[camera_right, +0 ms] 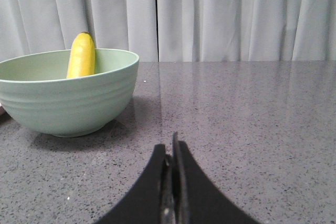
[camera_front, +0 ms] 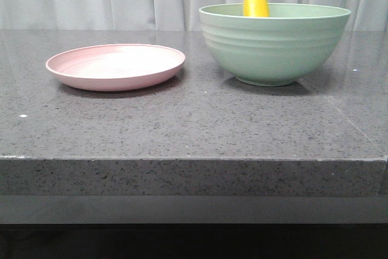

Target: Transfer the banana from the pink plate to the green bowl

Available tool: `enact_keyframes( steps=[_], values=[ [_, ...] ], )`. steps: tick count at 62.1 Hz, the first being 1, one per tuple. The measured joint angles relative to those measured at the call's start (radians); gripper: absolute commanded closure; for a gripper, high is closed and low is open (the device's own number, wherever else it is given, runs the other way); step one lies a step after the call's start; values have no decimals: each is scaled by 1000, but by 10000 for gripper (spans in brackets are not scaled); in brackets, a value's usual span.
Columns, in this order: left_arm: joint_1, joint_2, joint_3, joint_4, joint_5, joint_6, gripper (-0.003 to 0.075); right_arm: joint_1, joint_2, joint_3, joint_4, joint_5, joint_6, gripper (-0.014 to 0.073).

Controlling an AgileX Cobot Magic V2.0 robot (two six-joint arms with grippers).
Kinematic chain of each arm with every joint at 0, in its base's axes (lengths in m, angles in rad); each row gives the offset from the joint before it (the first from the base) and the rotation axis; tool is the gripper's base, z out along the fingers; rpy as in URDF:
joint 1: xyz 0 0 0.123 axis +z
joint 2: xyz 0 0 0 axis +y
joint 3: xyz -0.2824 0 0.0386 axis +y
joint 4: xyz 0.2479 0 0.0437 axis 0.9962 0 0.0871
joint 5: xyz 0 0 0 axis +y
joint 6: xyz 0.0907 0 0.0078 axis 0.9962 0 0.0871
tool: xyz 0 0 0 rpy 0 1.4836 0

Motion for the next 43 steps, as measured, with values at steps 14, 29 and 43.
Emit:
enact_keyframes(
  steps=[14,29,43],
  values=[
    [0,0,0,0,0,0,741,0,0,0,0,0,0,665],
    [0,0,0,0,0,0,741,0,0,0,12,0,0,665],
    [0,0,0,0,0,0,741,0,0,0,52,0,2,665]
  ],
)
